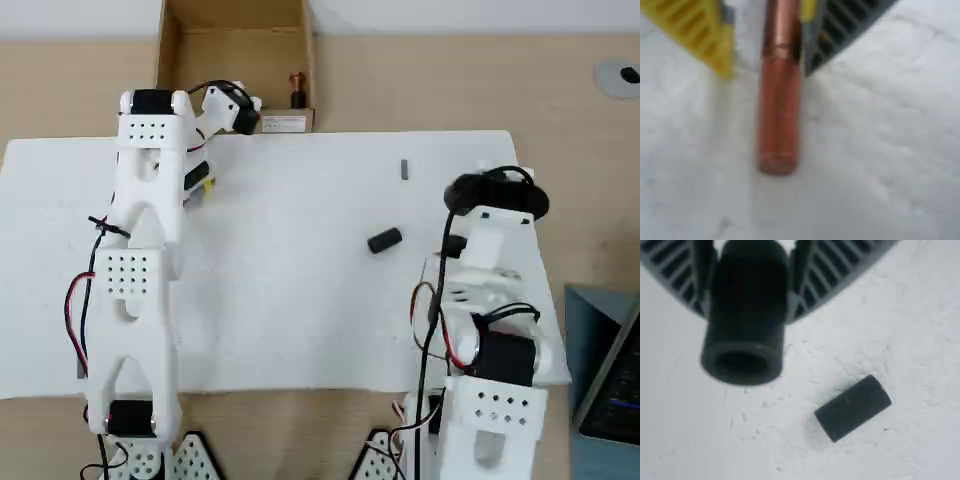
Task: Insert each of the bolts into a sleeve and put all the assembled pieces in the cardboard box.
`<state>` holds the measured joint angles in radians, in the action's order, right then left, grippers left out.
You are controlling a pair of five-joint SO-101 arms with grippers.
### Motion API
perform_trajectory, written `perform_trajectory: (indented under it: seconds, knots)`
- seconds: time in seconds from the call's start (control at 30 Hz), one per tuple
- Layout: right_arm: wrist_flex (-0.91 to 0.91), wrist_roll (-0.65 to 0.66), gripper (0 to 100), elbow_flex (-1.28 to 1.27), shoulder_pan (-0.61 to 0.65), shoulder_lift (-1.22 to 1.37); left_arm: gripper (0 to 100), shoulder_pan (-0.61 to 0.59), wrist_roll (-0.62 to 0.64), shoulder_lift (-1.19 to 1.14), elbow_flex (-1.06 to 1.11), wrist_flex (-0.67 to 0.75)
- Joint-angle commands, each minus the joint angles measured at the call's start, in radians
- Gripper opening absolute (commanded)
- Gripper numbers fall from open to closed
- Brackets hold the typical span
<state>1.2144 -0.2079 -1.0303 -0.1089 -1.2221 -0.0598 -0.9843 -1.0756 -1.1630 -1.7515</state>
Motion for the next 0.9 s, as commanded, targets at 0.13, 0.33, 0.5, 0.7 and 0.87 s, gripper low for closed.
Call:
perform_trajectory:
  seconds: [0.13, 0.33, 0.5, 0.7, 0.87]
  knots:
    - [-0.023, -0.002, 0.9, 0.053, 0.013, -0.007, 1, -0.025, 0.112, 0.004, -0.021, -0.002]
    - [-0.023, -0.002, 0.9, 0.053, 0.013, -0.007, 0, -0.023, 0.328, 0.053, -0.032, -0.002]
    - [-0.023, -0.002, 0.9, 0.053, 0.013, -0.013, 0, -0.025, 0.600, 0.159, 0.011, -0.003]
    - [-0.023, -0.002, 0.9, 0.073, 0.013, -0.013, 0, -0.092, 0.882, 0.249, 0.037, -0.003]
    - [-0.017, -0.002, 0.9, 0.099, 0.013, -0.013, 0, -0.153, 1.094, 0.252, 0.040, -0.002]
